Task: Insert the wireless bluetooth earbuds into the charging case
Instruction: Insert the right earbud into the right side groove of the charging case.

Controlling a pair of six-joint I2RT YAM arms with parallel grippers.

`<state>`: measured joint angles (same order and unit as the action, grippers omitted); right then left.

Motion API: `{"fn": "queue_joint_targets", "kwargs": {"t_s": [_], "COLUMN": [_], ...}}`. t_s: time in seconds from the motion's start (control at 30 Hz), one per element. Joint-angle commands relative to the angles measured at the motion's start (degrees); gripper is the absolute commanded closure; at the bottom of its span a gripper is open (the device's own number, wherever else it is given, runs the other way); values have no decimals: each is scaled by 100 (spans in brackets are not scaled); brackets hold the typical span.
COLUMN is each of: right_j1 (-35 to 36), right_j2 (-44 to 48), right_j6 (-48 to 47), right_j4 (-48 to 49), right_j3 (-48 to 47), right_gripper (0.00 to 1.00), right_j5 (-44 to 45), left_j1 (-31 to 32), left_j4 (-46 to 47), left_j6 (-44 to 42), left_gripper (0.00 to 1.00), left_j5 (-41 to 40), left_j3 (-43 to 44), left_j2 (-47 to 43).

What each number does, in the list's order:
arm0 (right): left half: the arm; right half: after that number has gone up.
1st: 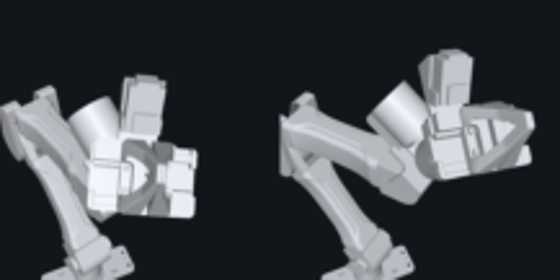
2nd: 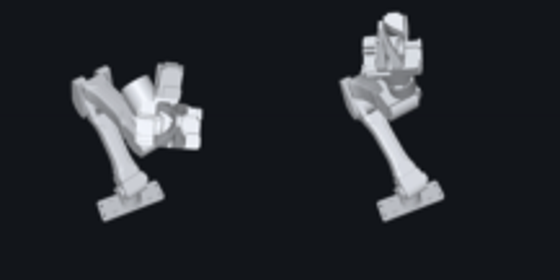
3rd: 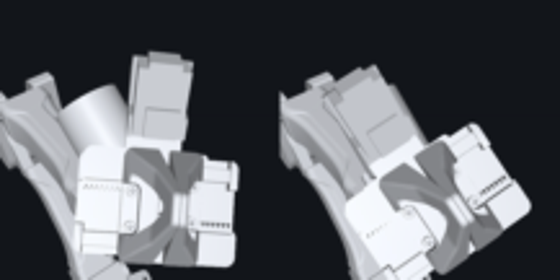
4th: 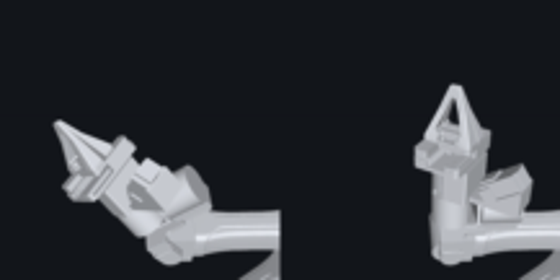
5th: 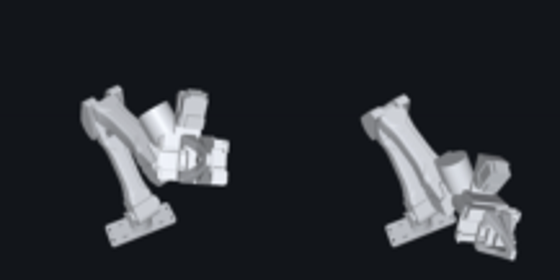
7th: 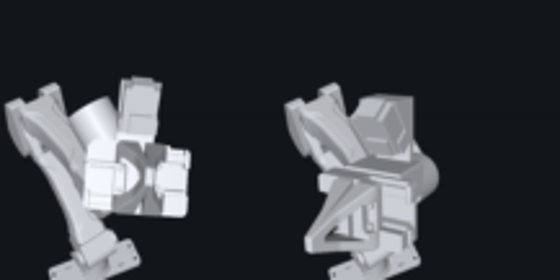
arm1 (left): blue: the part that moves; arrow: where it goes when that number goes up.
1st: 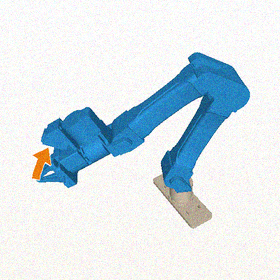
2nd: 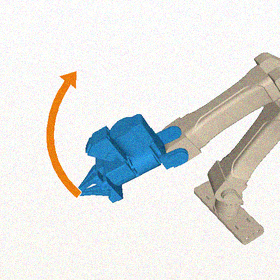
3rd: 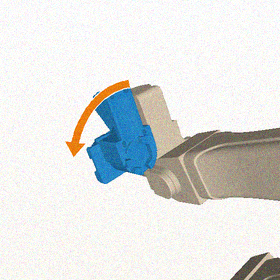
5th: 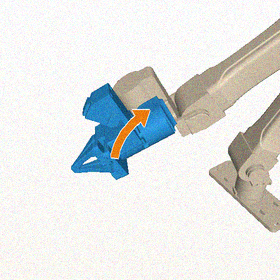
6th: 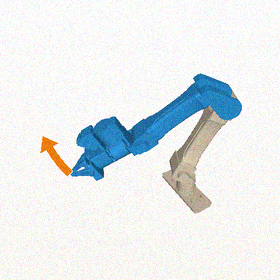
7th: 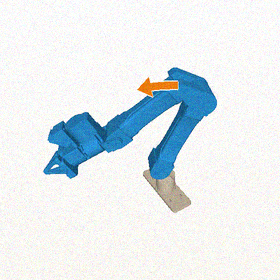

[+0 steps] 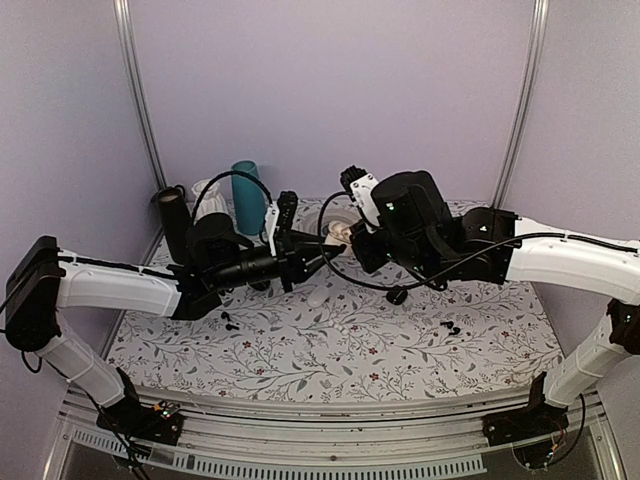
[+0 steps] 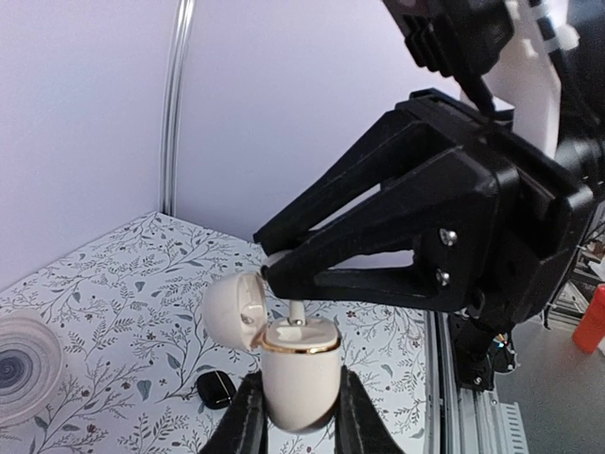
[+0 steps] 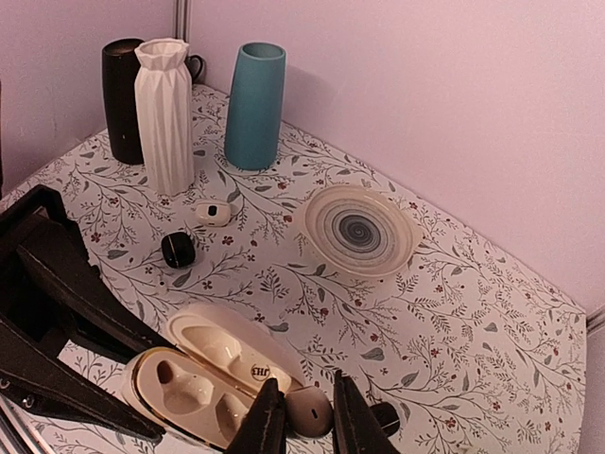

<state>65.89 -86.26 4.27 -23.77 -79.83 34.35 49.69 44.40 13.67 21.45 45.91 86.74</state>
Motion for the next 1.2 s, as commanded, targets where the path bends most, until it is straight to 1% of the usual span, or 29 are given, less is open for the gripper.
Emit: {"fn": "queue_joint_targets", "kwargs": {"t_s": [0.0,0.83,0.87,0.9,1.17], "right_j1": [119,188,188,192,188], "right_j2": [-131,-225,-229,-233,-242], "right_j6": [-91,10,11,8,-5], "right_j4": [74,-66,-66,-66,-66], "right_j3": [4,-144,-144,-146,-174], "right_gripper": [82,82,78,78,76], "right_j5": [-133,-244,-252,-253,-279], "left_j1": [-106,-152,-152,-157,-158], "left_j4": [489,929,930,925,971], "left_j6": [171,425,426,426,426], "left_gripper": [100,100,100,100,100], "left_j5": [-26,65,72,70,80], "left_j3": [-38,-179,-179,-179,-179], "left_j2": [66,116,121,124,140]}}
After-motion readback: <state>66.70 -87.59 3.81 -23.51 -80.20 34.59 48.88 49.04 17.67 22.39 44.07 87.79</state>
